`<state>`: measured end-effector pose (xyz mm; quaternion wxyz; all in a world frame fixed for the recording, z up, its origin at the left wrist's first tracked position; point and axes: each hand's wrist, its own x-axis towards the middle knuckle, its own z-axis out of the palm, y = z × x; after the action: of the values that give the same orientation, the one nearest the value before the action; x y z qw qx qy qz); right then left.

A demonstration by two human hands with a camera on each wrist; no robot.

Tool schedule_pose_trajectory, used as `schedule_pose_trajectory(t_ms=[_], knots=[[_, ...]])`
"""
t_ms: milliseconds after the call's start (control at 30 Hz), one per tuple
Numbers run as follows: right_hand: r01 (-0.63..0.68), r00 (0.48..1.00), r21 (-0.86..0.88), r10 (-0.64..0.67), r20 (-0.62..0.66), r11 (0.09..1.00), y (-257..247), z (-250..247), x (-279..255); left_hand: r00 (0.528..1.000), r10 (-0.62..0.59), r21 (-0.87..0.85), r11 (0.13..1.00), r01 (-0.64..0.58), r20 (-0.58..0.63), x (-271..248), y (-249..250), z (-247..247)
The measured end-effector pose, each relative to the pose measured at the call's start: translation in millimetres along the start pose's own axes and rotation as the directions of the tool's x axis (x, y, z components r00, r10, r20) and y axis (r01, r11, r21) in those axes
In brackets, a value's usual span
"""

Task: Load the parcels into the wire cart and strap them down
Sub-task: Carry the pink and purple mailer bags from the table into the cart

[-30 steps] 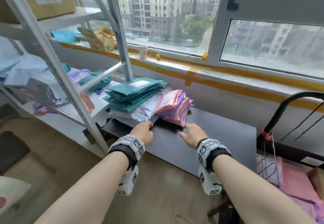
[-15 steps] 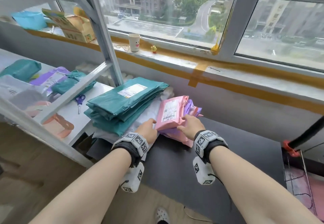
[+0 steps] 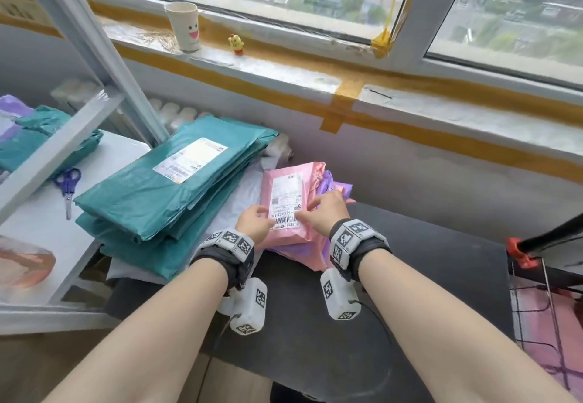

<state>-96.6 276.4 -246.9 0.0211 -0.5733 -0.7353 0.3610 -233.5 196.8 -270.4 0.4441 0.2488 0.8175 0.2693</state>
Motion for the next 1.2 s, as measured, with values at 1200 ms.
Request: schedule_pose_trajectory(t_ms=[1200], knots=[[0.012,0.915,0.668,0.260,-0.307,0.744,209.7,-22.4,-371.9,0.898,0.395,-0.010,0.916,-0.401,0.194,-306.3,-90.4,143.8]])
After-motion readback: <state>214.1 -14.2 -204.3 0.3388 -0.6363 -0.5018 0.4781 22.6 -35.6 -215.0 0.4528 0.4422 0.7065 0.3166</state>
